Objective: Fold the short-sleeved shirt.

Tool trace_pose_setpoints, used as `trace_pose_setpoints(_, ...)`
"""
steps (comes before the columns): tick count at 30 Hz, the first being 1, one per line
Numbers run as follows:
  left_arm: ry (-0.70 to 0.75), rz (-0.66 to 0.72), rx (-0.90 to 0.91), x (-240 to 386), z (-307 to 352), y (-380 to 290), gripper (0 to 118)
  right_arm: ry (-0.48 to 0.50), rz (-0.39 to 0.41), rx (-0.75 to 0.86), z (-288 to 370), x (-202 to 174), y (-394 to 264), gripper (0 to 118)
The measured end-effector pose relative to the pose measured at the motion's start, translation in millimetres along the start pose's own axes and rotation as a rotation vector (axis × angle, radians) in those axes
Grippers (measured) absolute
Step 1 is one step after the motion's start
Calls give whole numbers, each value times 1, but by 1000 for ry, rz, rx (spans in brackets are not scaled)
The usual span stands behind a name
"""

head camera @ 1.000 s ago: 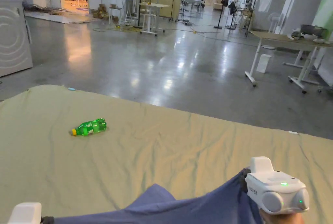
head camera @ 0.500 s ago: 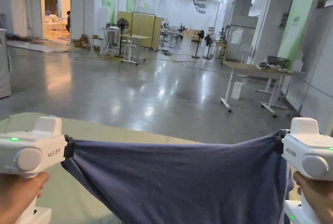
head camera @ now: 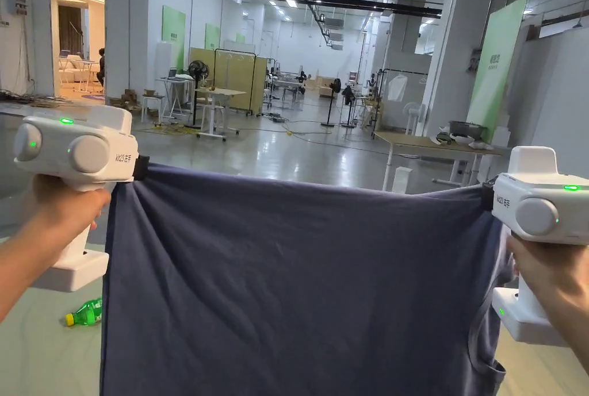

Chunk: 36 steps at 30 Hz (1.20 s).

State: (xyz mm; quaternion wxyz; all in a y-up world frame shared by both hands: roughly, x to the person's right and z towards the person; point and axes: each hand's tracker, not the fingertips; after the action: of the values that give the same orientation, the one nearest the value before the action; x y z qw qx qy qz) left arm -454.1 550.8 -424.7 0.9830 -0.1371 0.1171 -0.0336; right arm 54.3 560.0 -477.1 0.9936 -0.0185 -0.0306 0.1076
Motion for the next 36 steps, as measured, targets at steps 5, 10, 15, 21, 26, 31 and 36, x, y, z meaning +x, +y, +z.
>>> trace_pose_setpoints(5, 15, -1, 12, -1, -30, 34, 4, -14, -13, 3, -51, -6, 16, 2)
trace_pose_setpoints(10, 46, -15, 48, 3, -53, 62, 4, -24, -32, 29, -76, -10, 37, 2)
trace_pose_setpoints(15, 72, 4, 95, 4, -64, 79, 4, -35, -24, 89, -87, -12, 55, 2)
trace_pose_setpoints(21, 96, -19, 119, 4, -67, 64, 4, -34, 1, 132, -75, -17, 53, 2)
trace_pose_setpoints(26, 78, -7, 92, 1, -60, 14, 4, -5, 18, 94, -55, -23, 15, 2)
trace_pose_setpoints(31, 44, 7, 56, 1, -34, -56, 4, 15, 35, 37, -17, -25, -44, 2)
trace_pose_setpoints(36, 6, 9, 14, -3, 8, -130, 4, 36, 61, -14, 49, -24, -109, 2)
